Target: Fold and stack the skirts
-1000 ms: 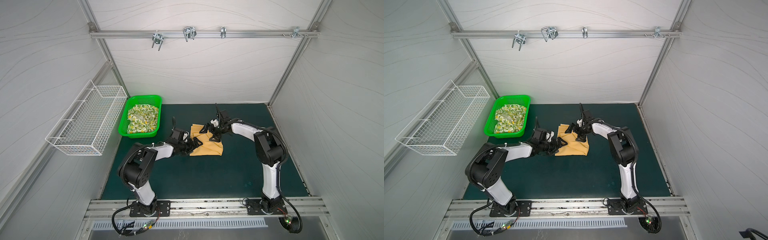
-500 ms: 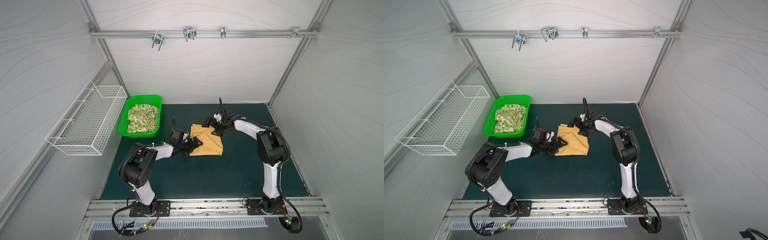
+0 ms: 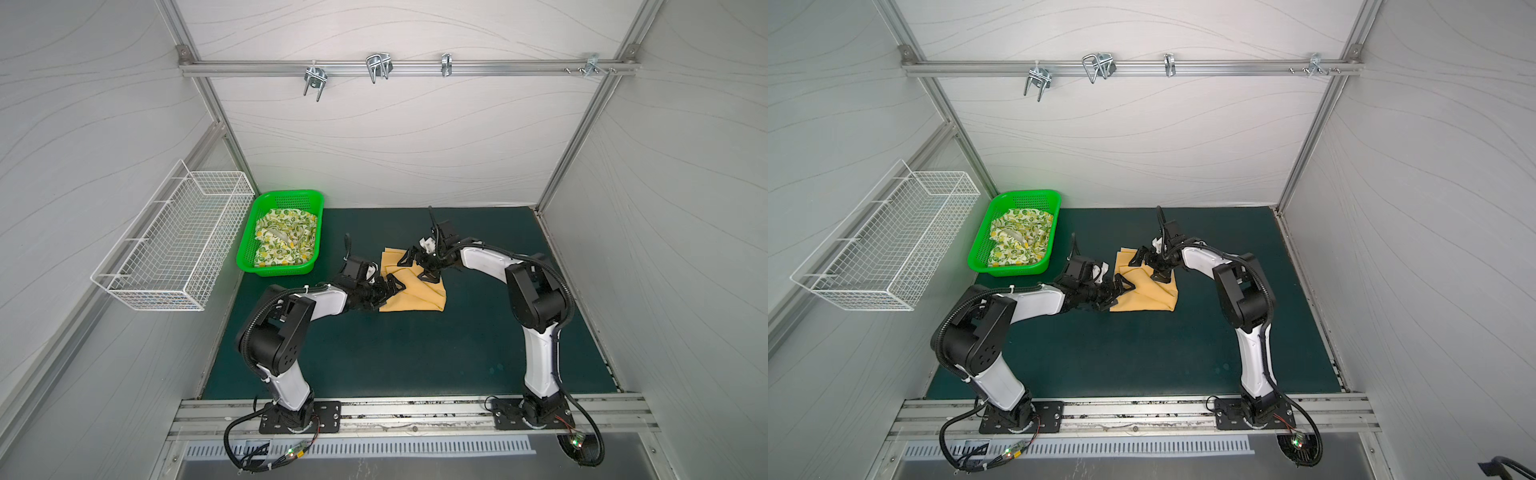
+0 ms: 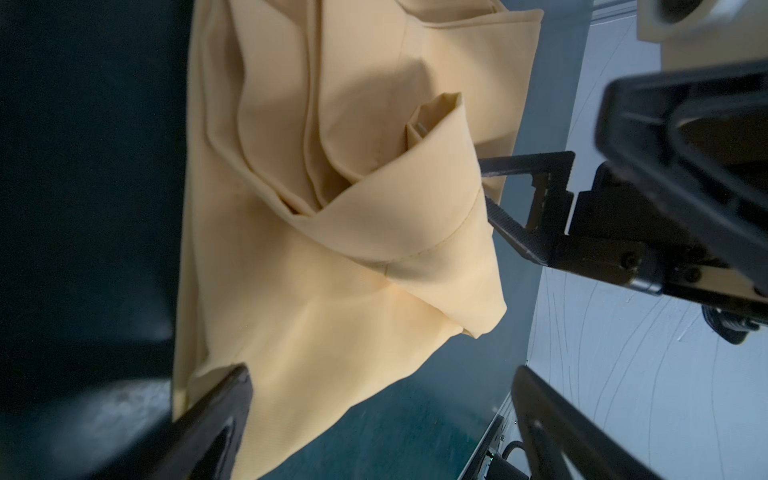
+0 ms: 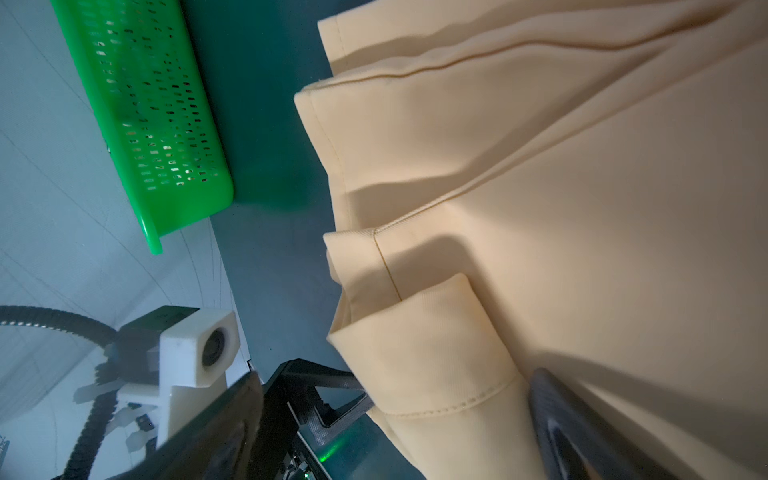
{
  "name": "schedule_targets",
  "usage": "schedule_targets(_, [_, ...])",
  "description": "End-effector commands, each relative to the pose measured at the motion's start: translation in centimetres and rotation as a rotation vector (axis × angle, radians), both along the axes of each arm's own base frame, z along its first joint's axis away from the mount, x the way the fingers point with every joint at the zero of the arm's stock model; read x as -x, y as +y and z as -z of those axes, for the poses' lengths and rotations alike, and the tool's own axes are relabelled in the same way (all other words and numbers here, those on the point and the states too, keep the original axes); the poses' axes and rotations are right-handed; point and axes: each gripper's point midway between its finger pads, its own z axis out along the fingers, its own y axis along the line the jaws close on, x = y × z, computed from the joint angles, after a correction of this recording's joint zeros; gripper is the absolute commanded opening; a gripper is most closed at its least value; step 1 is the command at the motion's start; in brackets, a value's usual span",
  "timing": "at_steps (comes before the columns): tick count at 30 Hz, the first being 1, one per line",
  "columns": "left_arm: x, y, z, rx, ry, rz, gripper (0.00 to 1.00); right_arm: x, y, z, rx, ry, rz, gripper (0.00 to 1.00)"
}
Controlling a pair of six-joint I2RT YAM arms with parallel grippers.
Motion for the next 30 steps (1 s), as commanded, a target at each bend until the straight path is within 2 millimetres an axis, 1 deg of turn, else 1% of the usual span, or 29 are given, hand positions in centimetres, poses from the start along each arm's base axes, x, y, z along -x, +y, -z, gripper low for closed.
schedule_targets(1, [1.7,1.3,3.5,-0.09,0.125,-0.018,0.98,1.3,0.9,-2.1,-0.04,-0.022,-0.019,0.99])
schedule_targets(7, [1.8,1.4,3.7,-0.093,0.129,-0.02,0.98,3.1,2.0,-4.2,-0.084,-0.056,-0.03,0.99])
schedule_targets(12, [1.8,1.4,3.9,-0.095,0.133,-0.021,0.98,4.3,2.8,-5.2,-0.122,-0.065,-0.033,0.99])
schedule_targets(14, [1.8,1.4,4.0,-0.093,0.135,-0.021,0.98,4.9,3.1,-5.1,-0.13,-0.059,-0.039,0.99])
schedule_targets(18, [1.8,1.4,4.1,-0.091,0.136,-0.022,0.98,6.0,3.5,-4.4,-0.147,-0.033,-0.043,0.99])
schedule_targets(24, [2.1,1.4,3.8,-0.078,0.133,-0.027,0.98,8.1,3.5,-3.5,-0.167,-0.008,-0.047,0.99])
schedule_targets(30, [2.0,1.4,3.0,-0.075,0.127,-0.031,0.98,10.0,3.7,-3.6,-0.207,0.002,-0.045,0.99])
